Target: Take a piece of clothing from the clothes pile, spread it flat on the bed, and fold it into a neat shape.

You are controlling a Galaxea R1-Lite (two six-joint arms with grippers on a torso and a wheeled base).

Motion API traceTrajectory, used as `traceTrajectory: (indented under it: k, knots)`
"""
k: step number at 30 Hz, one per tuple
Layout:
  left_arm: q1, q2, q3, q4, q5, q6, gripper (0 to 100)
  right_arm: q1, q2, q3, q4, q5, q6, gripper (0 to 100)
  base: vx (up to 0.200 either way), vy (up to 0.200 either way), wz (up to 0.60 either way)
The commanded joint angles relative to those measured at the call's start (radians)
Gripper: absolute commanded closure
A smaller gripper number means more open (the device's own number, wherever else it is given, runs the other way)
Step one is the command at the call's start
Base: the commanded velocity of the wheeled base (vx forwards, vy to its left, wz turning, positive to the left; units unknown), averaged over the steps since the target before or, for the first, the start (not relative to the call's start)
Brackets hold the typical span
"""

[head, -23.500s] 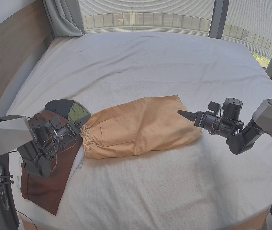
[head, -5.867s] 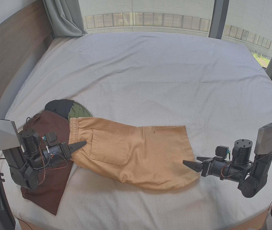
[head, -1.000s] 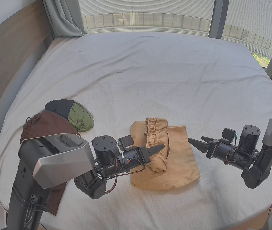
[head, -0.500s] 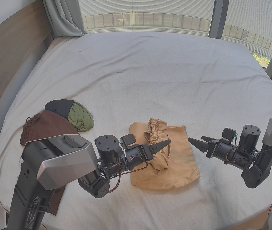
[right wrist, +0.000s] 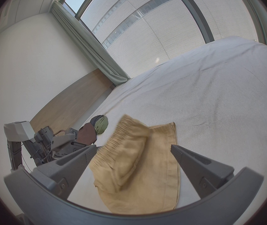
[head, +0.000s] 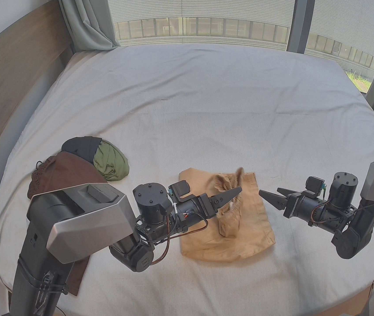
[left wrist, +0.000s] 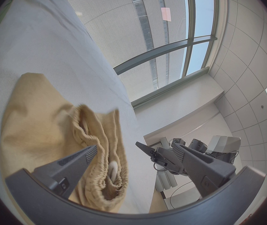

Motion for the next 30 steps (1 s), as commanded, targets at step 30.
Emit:
traceTrajectory:
  k: [30]
  knots:
    - [0.211, -0.190, 0.247, -0.010, -0.043, 0.163, 0, 0.131, 0.131, 0.034, -0.004, -0.033, 0.078, 0, 0.000, 0.000, 0.00]
